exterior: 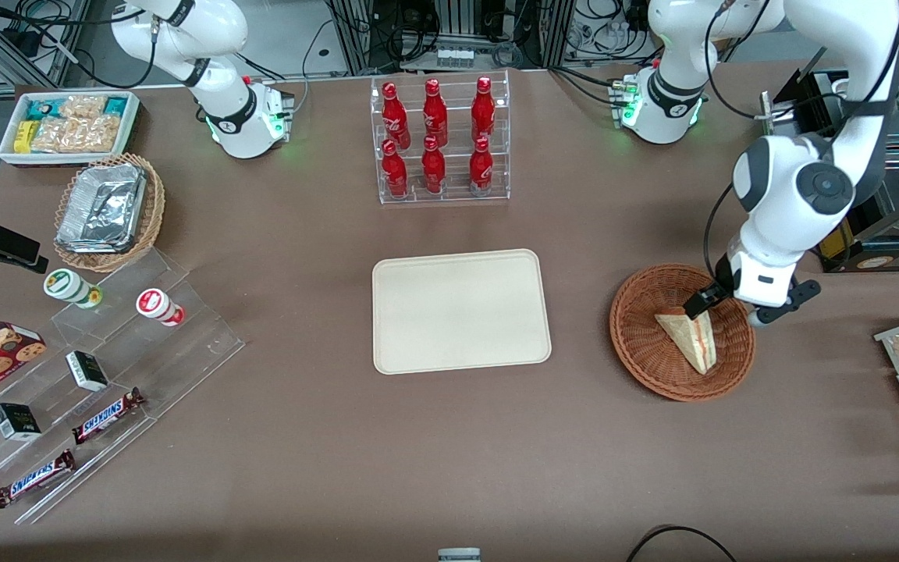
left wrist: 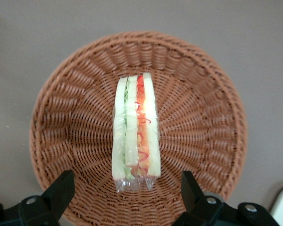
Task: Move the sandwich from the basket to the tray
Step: 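Close the left gripper on the sandwich and lift it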
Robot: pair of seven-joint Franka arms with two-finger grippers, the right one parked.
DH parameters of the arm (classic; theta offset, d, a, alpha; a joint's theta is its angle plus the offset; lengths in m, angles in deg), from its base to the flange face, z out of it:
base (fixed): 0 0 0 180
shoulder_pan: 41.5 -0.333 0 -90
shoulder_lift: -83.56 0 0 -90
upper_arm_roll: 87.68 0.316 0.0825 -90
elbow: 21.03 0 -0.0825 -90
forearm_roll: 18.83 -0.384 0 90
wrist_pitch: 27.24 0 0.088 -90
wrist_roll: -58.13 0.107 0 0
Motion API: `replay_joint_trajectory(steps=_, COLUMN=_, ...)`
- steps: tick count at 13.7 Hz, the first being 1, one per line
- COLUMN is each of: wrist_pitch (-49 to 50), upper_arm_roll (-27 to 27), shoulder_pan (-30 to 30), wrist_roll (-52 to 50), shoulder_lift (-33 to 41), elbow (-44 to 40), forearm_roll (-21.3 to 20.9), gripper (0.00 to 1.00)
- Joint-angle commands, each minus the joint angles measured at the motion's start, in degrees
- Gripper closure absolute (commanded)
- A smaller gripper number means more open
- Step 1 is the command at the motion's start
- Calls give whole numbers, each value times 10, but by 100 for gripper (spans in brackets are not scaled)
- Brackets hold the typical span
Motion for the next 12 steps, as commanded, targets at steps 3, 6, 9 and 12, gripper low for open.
replay_joint_trajectory(steps=3, wrist_pitch=-65, upper_arm_roll=1, shoulder_pan=2, wrist_roll=-17, shoulder_lift=-68, elbow=-3, forearm_roll=-11, gripper=0)
replay_joint_trajectory(steps=6, wrist_pitch=-71, upper_arm_roll=3, shoulder_pan=0, wrist_roll=-16, shoulder_lift=-75, elbow=-9, forearm_roll=-10, gripper=85)
replay_joint_trajectory(steps=9, wrist_pitch=-58, upper_arm_roll=3, shoulder_pan=1, wrist_roll=-10, shoulder_lift=-53, elbow=-15, forearm_roll=-11, gripper=100)
replay_joint_trajectory(steps=12, wrist_pitch=48, upper_arm_roll=0, shoulder_pan=7, wrist_roll=-12, shoulder_lift=-17, elbow=-63, forearm_roll=-11, gripper=100)
